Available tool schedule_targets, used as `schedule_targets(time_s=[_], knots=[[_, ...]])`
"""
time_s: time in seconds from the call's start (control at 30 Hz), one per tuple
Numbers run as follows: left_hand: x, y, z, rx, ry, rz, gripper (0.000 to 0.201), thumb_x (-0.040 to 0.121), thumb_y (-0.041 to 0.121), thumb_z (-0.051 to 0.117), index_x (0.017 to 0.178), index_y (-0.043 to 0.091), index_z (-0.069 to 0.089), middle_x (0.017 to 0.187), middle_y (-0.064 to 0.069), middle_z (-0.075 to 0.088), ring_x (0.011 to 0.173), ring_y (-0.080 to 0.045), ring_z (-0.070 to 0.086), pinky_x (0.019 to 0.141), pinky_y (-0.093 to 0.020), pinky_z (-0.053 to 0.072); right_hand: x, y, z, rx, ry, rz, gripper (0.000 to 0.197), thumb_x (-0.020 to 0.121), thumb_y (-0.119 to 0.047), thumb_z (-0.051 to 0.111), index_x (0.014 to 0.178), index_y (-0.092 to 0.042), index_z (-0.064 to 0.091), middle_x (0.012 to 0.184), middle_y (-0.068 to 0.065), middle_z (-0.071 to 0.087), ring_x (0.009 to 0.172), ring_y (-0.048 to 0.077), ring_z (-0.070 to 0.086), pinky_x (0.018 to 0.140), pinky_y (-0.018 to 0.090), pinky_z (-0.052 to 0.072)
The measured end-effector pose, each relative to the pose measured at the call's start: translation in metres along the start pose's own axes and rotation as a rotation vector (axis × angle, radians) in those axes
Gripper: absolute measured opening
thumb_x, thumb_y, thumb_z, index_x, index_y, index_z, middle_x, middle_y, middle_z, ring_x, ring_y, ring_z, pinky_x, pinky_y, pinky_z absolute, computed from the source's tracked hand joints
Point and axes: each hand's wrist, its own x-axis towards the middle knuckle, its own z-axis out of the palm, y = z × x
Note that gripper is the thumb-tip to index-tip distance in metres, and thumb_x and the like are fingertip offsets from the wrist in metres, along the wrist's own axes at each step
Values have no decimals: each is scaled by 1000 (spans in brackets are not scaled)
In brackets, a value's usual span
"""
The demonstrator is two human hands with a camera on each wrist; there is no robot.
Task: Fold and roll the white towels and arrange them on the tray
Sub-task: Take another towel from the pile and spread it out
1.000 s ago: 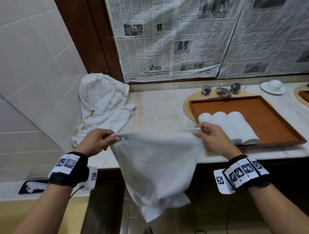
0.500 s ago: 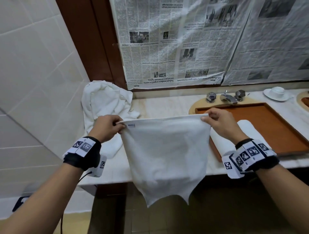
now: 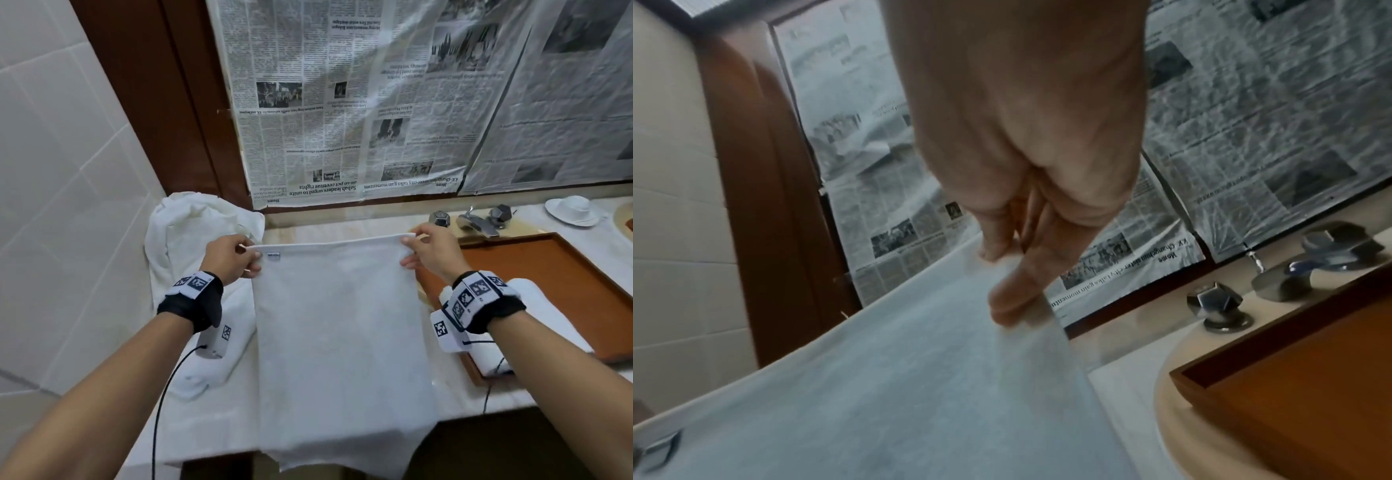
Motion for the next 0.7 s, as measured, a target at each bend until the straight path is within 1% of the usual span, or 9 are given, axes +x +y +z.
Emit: schedule_targets(time_s=[0.1, 0.2, 0.23, 0.3, 0.37, 0.43, 0.53, 0.67, 0.7], knots=[[42, -8, 18, 39, 50, -10, 3, 92, -6, 60, 93, -6, 63, 82, -24, 65, 59, -26, 69, 64, -43, 63, 46, 17, 16, 32, 25, 27, 8, 96, -7, 64, 89, -8, 58, 94, 28, 67, 70, 36, 73, 62, 38, 62], [83, -23, 39, 138, 86, -30, 12, 92, -5, 55, 88, 1, 64, 79, -18, 68, 62, -30, 72, 62, -47, 62, 94, 40, 34, 55, 37, 90, 6, 95, -4, 63, 91, -6, 58, 96, 30, 67, 71, 36, 73, 68, 44, 62], [98, -30, 46, 171, 95, -46, 15, 91, -5, 53, 87, 5, 64, 76, -15, 69, 60, -27, 72, 59, -45, 62, 110, 48, 40, 55, 36, 115, 4, 95, -4, 63, 94, -3, 59, 96, 31, 67, 72, 37, 73, 70, 45, 62], [128, -43, 62, 219, 87, -90, 20, 91, -5, 49, 88, 7, 64, 76, -14, 70, 55, -19, 70, 49, -32, 59, 143, 67, 50, 56, 40, 160, 7, 95, -5, 63, 98, 1, 61, 94, 29, 68, 74, 38, 73, 71, 43, 62], [148, -54, 71, 242, 82, -124, 22, 89, -6, 49, 85, 10, 64, 76, -15, 71, 54, -19, 65, 41, -24, 48, 162, 80, 59, 30, 41, 178, 4, 94, -6, 64, 93, -2, 63, 91, 26, 70, 74, 36, 73, 73, 44, 62], [172, -68, 83, 280, 73, -159, 24, 85, -3, 52, 78, 16, 64, 72, -11, 72, 59, -26, 63, 47, -25, 47, 185, 98, 66, -22, 43, 189, 11, 93, -7, 65, 83, -9, 63, 85, 20, 71, 72, 34, 73, 75, 48, 62], [198, -82, 96, 350, 65, -205, 25, 81, -1, 55, 72, 21, 63, 69, -4, 71, 68, -26, 68, 61, -37, 59, 209, 118, 76, -42, 8, 226, 18, 93, -7, 66, 76, -12, 62, 83, 19, 71, 73, 35, 73, 75, 50, 61], [225, -94, 111, 385, 97, -255, 24, 76, 1, 57, 67, 22, 62, 73, -9, 71, 74, -32, 69, 73, -43, 60, 233, 133, 85, -73, 15, 254, 20, 93, -8, 64, 75, -17, 61, 93, 20, 71, 78, 33, 74, 65, 29, 60], [231, -98, 115, 396, 108, -269, 24, 77, 1, 56, 68, 22, 62, 75, -10, 72, 75, -33, 68, 74, -43, 60, 239, 136, 87, -75, 3, 260, 18, 93, -10, 64, 77, -17, 61, 94, 19, 72, 78, 30, 74, 67, 29, 61]])
